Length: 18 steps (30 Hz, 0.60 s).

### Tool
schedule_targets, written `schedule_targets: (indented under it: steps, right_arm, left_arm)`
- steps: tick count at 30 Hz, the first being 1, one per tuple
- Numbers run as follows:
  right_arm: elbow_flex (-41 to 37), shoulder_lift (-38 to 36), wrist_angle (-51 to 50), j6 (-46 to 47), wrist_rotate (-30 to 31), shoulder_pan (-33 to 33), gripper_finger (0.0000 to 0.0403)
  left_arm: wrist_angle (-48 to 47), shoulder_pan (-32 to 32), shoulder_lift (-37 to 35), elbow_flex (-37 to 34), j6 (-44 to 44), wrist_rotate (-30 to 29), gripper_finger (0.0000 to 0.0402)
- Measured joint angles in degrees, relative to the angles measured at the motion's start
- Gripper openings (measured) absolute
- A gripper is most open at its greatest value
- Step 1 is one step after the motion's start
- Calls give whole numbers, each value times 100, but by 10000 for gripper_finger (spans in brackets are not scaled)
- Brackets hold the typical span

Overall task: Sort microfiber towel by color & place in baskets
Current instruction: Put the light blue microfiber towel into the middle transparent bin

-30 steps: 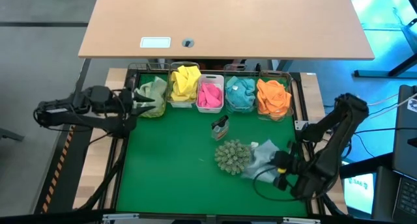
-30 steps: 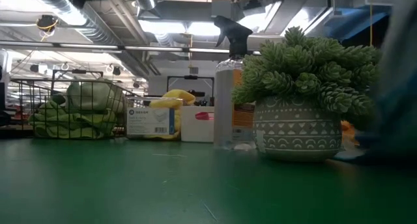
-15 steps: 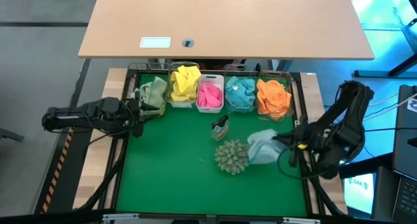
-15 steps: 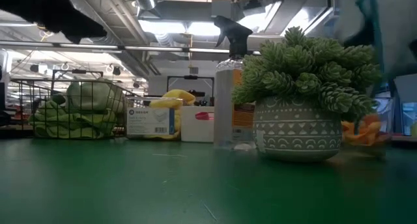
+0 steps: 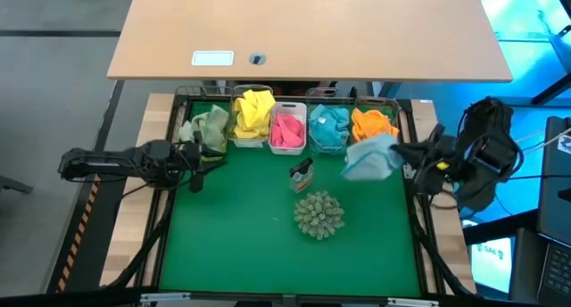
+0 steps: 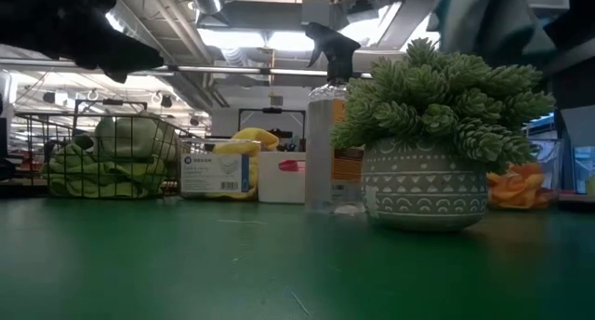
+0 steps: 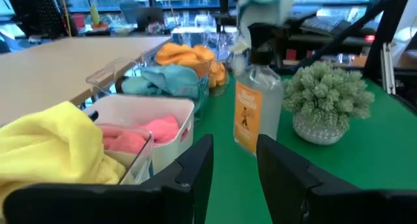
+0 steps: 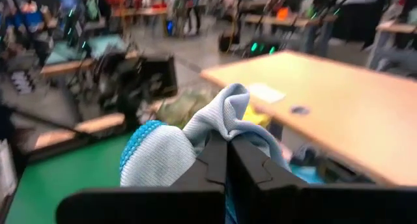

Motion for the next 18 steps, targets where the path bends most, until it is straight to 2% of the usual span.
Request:
schedule_targets:
  steps: [7, 14, 18]
  right_arm:
    - [1, -438, 698, -1165, 780, -2, 1]
    - [4, -528, 1607, -2212, 738, -2, 1]
    - [4, -400, 1936, -2373, 646, -55, 1]
  left_arm:
    - [734, 1, 0, -440, -9, 0, 112]
    - [1802, -1, 2, -998, -20, 217, 112]
    - [2149, 0, 4, -1178, -20, 299, 112]
